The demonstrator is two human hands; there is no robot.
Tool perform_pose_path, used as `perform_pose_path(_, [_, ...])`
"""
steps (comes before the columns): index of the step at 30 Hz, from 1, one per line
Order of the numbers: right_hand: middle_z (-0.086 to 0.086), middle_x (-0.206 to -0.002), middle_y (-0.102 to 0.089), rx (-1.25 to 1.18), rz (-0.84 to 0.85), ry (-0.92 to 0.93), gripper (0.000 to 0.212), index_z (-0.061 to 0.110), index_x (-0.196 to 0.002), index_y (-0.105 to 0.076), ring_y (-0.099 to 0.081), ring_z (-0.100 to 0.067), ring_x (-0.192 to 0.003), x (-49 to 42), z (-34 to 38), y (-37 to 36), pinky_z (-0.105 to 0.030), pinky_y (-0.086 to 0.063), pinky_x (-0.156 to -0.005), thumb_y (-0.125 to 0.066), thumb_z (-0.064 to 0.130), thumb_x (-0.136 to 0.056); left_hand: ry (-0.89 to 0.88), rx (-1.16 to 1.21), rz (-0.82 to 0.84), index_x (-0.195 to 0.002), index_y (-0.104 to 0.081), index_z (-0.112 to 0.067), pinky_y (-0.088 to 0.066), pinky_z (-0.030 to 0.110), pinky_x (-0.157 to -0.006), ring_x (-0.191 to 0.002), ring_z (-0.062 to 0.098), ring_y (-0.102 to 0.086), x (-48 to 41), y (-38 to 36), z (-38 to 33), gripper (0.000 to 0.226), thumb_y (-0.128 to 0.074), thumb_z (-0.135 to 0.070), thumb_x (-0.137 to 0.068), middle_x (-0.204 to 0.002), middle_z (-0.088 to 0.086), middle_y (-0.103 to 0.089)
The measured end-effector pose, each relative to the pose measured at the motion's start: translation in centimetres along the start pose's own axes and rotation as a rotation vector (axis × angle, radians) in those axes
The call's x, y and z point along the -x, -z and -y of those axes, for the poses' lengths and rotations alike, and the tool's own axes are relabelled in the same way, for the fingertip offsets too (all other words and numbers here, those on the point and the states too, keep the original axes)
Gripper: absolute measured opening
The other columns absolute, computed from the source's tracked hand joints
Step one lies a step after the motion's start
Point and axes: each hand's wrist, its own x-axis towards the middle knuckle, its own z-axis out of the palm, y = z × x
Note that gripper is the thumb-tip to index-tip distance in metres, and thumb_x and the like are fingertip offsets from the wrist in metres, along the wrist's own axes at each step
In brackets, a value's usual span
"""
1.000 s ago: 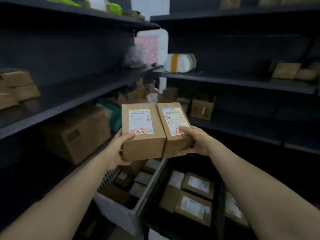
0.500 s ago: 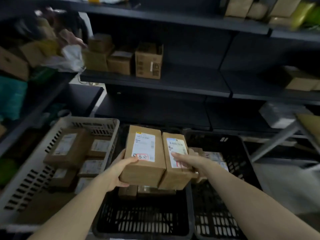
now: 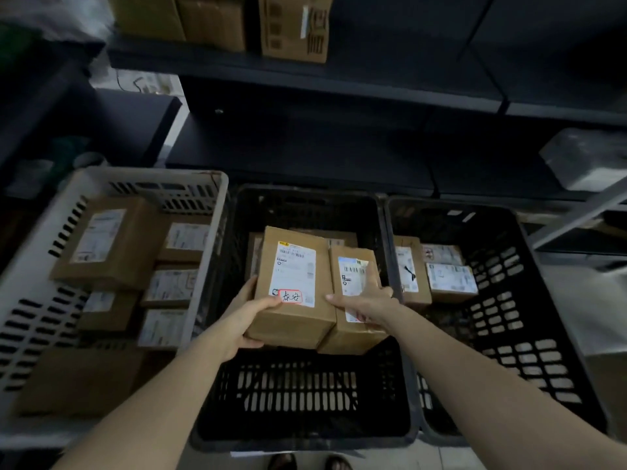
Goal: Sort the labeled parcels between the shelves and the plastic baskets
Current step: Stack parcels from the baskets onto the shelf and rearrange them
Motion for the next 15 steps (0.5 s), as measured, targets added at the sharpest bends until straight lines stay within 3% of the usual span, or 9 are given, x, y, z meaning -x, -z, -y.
perform_pose_path(3, [-0.014, -0.158, 0.001, 0.228, 0.014, 0.009, 0.127, 0.04, -0.151, 0.01, -0.009, -0.04, -0.144, -1.0, -0.5, -0.8, -0.057, -0.017, -0.114, -0.072, 0.074, -0.06, 0.015, -0.023, -0.023, -0.141, -0.03, -0.047, -0.048, 0.052, -0.091, -0.115, 0.025, -0.049, -1.3, -0.2, 1.6, 0.074, -0.071, -0.033, -0.08, -0.13, 0.001, -0.051])
perform_pose_path(5, [-0.017, -0.157, -0.005, 0.38, -0.017, 0.037, 0.116, 0.027, -0.154, -0.002, -0.013, -0.04, -0.143, -1.0, -0.4, -1.5, -0.053, -0.02, -0.112, -0.068, 0.072, -0.069, -0.009, -0.046, -0.054, -0.142, -0.028, -0.047, -0.047, 0.048, -0.091, -0.112, 0.022, -0.048, -1.9, -0.4, 2.1, 0.076, -0.071, -0.033, -0.08, -0.126, -0.003, -0.05])
perform_pose_path(7, [-0.019, -0.157, -0.004, 0.379, -0.021, 0.064, 0.107, 0.018, -0.154, -0.005, -0.015, -0.041, -0.142, -1.3, -0.4, -2.4, -0.049, -0.026, -0.11, -0.065, 0.063, -0.078, -0.064, -0.063, -0.126, -0.144, -0.025, -0.045, -0.046, 0.042, -0.087, -0.107, 0.021, -0.048, -2.4, -0.4, 1.8, 0.08, -0.071, -0.031, -0.08, -0.122, -0.005, -0.048])
perform_pose_path(9, [-0.017, -0.158, 0.012, 0.304, -0.007, 0.063, 0.111, 0.019, -0.154, 0.005, -0.008, -0.044, -0.143, -1.8, -0.5, -3.6, -0.052, -0.027, -0.112, -0.068, 0.056, -0.08, -0.129, -0.098, -0.192, -0.145, -0.025, -0.044, -0.046, 0.04, -0.088, -0.11, 0.022, -0.049, -2.6, -0.2, 1.0, 0.088, -0.075, -0.033, -0.074, -0.13, -0.005, -0.047])
perform_pose_path(12, [-0.015, -0.155, 0.029, 0.314, -0.05, 0.04, 0.121, 0.026, -0.152, 0.015, -0.002, -0.048, -0.144, -2.3, -1.0, -5.2, -0.06, -0.028, -0.109, -0.075, 0.043, -0.074, -0.201, -0.275, -0.256, -0.144, -0.025, -0.045, -0.043, 0.047, -0.101, -0.12, 0.026, -0.049, -2.3, -0.3, 0.3, 0.108, -0.075, -0.052, -0.049, -0.141, 0.001, -0.044])
perform_pose_path(15, [-0.017, -0.155, 0.028, 0.236, -0.095, 0.033, 0.123, 0.039, -0.15, 0.016, -0.009, -0.045, -0.142, -2.4, -1.2, -6.0, -0.06, -0.034, -0.106, -0.078, 0.043, -0.071, -0.273, -0.441, -0.361, -0.147, -0.022, -0.039, -0.036, 0.048, -0.107, -0.129, 0.033, -0.039, -1.7, -1.0, 0.4, 0.102, -0.073, -0.051, -0.059, -0.149, 0.006, -0.03])
